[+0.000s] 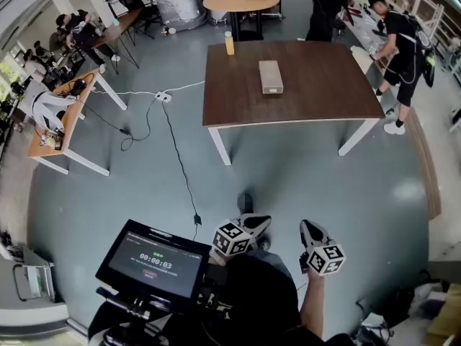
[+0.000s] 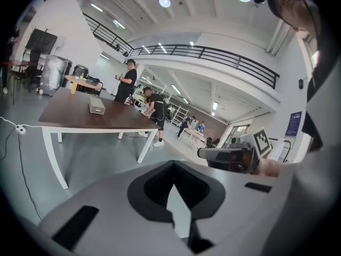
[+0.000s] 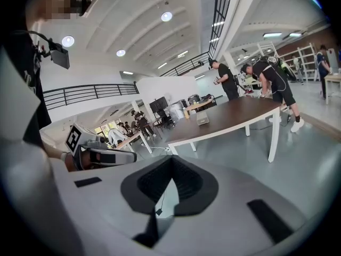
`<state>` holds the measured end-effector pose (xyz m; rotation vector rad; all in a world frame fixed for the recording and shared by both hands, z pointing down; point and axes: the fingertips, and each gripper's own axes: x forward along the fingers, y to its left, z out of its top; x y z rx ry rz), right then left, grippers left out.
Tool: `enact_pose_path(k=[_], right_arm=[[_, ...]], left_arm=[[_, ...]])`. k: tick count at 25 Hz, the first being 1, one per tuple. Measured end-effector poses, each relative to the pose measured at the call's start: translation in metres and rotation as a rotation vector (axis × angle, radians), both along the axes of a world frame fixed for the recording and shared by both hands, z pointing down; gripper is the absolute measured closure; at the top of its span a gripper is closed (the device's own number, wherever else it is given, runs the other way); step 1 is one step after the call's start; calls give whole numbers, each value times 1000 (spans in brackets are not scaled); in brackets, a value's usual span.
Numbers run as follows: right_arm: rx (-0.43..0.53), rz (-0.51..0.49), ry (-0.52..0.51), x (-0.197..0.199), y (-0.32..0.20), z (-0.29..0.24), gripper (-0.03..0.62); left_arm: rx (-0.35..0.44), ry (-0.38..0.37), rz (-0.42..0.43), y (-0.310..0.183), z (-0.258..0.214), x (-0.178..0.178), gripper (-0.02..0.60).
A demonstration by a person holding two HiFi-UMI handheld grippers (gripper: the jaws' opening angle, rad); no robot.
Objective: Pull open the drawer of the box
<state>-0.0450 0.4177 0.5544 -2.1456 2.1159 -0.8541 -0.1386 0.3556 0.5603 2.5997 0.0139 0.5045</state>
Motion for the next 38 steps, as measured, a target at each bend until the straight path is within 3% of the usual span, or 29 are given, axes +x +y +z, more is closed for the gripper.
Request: enact_pose_path(k=[4, 15, 21, 27, 38], right_arm=[[29, -35, 24, -15, -26, -15, 608], [47, -89, 40, 11, -69, -30, 608], [23, -129, 24, 36, -116, -19, 608], [38, -167, 37, 42, -122, -39, 608], [53, -220, 68, 45, -140, -55, 608]], left_arm=[[18, 19, -46, -26, -13, -17, 577], [-3, 18, -109, -57, -9, 6, 577], [-45, 29, -192, -113, 0, 24, 577], [-27, 47, -284, -148, -9, 12, 577], [17, 56, -376, -192, -19, 1, 577]])
